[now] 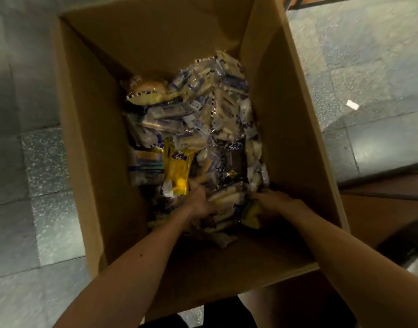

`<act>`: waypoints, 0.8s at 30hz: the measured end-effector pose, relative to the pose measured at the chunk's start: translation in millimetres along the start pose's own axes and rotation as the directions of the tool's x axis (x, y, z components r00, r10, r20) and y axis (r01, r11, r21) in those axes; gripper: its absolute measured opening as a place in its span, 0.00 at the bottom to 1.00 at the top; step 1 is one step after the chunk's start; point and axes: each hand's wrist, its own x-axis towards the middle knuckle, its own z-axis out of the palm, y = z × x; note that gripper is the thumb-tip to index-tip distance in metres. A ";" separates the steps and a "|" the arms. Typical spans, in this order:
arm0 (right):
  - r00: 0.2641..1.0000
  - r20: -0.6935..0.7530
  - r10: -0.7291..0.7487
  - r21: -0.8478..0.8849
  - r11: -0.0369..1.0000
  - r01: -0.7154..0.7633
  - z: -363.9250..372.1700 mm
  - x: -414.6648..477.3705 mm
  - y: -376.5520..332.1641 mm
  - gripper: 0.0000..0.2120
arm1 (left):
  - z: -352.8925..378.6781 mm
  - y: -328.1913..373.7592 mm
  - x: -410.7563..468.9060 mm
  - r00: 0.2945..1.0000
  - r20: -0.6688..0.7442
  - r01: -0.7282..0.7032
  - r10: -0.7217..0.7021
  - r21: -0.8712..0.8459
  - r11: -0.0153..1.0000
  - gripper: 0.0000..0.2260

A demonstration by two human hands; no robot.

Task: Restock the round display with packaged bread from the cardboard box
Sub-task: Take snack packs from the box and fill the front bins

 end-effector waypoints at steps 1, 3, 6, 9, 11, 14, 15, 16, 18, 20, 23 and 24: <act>1.000 0.001 0.003 0.007 1.000 -0.003 -1.3 1.2 0.7 0.33 | -2.1 -2.8 -1.1 1.000 0.019 0.021 -0.022 0.047 0.999 0.22; 1.000 -0.010 0.009 0.025 1.000 -0.009 -3.2 0.6 1.5 0.30 | 0.7 -3.4 -4.9 0.999 0.026 0.021 -0.024 0.120 0.993 0.24; 0.999 -0.027 0.020 0.050 0.999 -0.018 0.4 1.0 6.3 0.30 | 12.5 2.0 -11.6 0.998 0.002 -0.066 0.067 0.224 0.972 0.30; 0.999 -0.040 -0.010 0.097 0.995 0.013 -1.9 -8.2 5.4 0.29 | 15.1 4.6 -17.5 0.990 -0.065 -0.101 0.124 0.279 0.955 0.27; 0.997 -0.067 -0.028 0.144 0.989 0.037 -7.9 -18.7 5.6 0.27 | 5.4 6.3 -22.9 0.991 -0.076 -0.098 0.115 0.200 0.975 0.25; 0.995 -0.098 -0.034 0.270 0.961 0.059 -21.7 -44.3 3.5 0.25 | -20.4 10.1 -41.1 0.984 -0.099 -0.135 0.146 0.116 0.984 0.26; 0.993 -0.116 -0.023 0.312 0.948 0.059 -26.5 -54.0 1.8 0.22 | -31.1 12.8 -48.8 0.980 -0.108 -0.151 0.166 0.136 0.979 0.25; 0.990 -0.140 -0.011 0.347 0.936 0.059 -30.5 -64.0 0.0 0.20 | -41.2 15.0 -55.2 0.977 -0.113 -0.161 0.182 0.171 0.972 0.23; 0.981 -0.194 0.018 0.384 0.921 0.059 -37.1 -91.3 -6.6 0.23 | -63.8 24.8 -72.3 0.966 -0.125 -0.194 0.226 0.232 0.953 0.18; 0.966 -0.255 0.046 0.417 0.907 0.066 -43.2 -123.1 -13.3 0.28 | -88.8 40.3 -94.8 0.952 -0.116 -0.236 0.283 0.309 0.921 0.17; 0.938 -0.336 0.090 0.509 0.855 0.100 -46.7 -182.2 -20.9 0.20 | -120.8 68.4 -135.4 0.921 -0.031 -0.338 0.389 0.434 0.835 0.26; 0.925 -0.363 0.112 0.539 0.835 0.110 -43.8 -202.5 -22.2 0.17 | -129.4 77.7 -150.6 0.908 -0.008 -0.368 0.419 0.465 0.805 0.27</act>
